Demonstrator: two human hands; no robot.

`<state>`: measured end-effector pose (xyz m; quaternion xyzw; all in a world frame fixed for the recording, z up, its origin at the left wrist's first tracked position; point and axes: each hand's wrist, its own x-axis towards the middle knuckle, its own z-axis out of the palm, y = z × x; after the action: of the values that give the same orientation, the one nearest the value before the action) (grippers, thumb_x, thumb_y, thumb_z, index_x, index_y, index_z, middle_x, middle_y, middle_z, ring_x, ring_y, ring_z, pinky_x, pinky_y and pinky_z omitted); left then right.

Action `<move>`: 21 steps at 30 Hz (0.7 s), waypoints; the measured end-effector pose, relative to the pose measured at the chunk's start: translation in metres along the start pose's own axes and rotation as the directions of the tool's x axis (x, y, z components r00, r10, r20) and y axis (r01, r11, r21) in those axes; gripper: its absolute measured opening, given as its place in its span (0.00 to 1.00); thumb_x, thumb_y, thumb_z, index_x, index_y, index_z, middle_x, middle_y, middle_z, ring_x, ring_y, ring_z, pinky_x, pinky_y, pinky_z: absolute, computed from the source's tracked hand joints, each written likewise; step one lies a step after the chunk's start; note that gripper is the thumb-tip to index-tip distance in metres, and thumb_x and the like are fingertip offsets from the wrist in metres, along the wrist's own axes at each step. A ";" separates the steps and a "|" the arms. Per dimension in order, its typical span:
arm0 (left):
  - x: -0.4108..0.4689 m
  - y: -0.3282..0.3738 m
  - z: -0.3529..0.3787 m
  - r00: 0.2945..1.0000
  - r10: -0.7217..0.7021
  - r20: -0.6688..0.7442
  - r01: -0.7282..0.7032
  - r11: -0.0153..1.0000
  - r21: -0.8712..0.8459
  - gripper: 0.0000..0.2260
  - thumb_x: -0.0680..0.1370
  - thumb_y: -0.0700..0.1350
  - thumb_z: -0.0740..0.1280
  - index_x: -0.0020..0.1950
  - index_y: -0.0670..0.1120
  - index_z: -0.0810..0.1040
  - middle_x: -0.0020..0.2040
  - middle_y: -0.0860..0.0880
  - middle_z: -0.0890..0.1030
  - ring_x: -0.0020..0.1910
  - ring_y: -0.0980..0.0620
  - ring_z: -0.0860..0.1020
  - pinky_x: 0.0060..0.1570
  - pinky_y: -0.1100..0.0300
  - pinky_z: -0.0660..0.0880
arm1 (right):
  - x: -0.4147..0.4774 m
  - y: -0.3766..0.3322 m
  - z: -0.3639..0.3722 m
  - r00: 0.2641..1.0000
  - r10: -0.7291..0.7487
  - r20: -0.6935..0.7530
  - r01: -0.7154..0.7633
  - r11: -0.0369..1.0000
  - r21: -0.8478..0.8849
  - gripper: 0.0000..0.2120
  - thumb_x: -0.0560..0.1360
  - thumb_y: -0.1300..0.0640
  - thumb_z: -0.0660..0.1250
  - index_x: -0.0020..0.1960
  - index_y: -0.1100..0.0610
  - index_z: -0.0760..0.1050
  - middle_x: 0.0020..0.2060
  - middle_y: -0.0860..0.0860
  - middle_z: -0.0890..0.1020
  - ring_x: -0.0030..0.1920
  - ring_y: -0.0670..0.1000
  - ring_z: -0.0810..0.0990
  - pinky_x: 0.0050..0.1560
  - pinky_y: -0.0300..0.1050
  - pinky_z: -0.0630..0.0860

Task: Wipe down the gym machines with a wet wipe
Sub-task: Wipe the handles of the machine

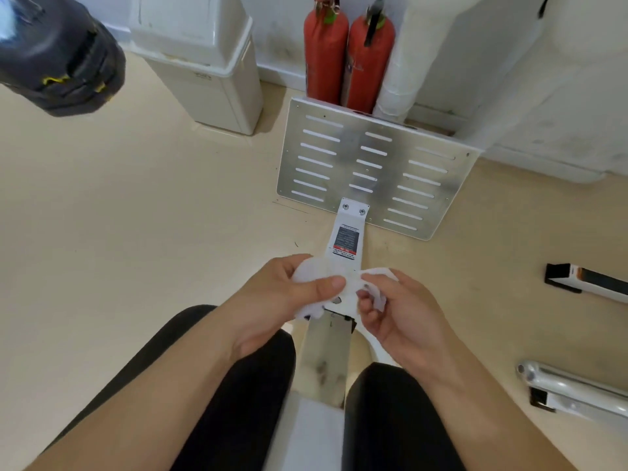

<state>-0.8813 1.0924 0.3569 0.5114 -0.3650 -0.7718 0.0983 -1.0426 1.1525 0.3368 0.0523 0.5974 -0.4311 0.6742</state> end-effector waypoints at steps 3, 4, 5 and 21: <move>-0.035 0.000 0.004 0.997 0.064 -0.038 -0.063 0.998 0.020 0.08 0.76 0.45 0.69 0.54 0.45 0.78 0.44 0.47 0.84 0.41 0.48 0.82 0.40 0.61 0.79 | -0.033 0.015 -0.002 0.993 -0.113 -0.015 0.112 0.990 -0.082 0.09 0.76 0.64 0.67 0.54 0.54 0.78 0.32 0.52 0.79 0.29 0.48 0.73 0.27 0.37 0.71; -0.048 -0.001 0.006 0.996 0.070 -0.047 -0.070 0.998 -0.002 0.08 0.78 0.48 0.65 0.55 0.47 0.79 0.44 0.47 0.84 0.39 0.48 0.82 0.39 0.62 0.79 | -0.045 0.019 -0.003 0.984 -0.177 0.006 0.176 0.975 -0.136 0.10 0.76 0.64 0.68 0.54 0.52 0.78 0.36 0.52 0.80 0.32 0.49 0.76 0.30 0.38 0.72; -0.062 -0.003 0.009 0.996 0.075 -0.057 -0.077 0.997 -0.032 0.10 0.80 0.51 0.62 0.55 0.49 0.79 0.44 0.47 0.84 0.38 0.48 0.81 0.38 0.62 0.79 | -0.055 0.024 -0.005 0.970 -0.239 0.035 0.241 0.948 -0.207 0.12 0.75 0.64 0.68 0.53 0.50 0.79 0.42 0.52 0.82 0.37 0.51 0.78 0.33 0.39 0.74; -0.227 -0.082 -0.034 0.790 0.461 -0.405 -0.490 0.871 0.035 0.24 0.67 0.25 0.72 0.49 0.53 0.83 0.49 0.50 0.84 0.47 0.53 0.82 0.44 0.60 0.78 | -0.185 0.120 0.039 0.864 -0.454 0.216 0.439 0.469 -0.767 0.18 0.74 0.60 0.70 0.54 0.37 0.77 0.48 0.35 0.78 0.51 0.37 0.76 0.56 0.41 0.78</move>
<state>-0.7302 1.2544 0.4581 0.5462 -0.4257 -0.6131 0.3801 -0.9199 1.3007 0.4511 -0.4068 0.7232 -0.2790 0.4834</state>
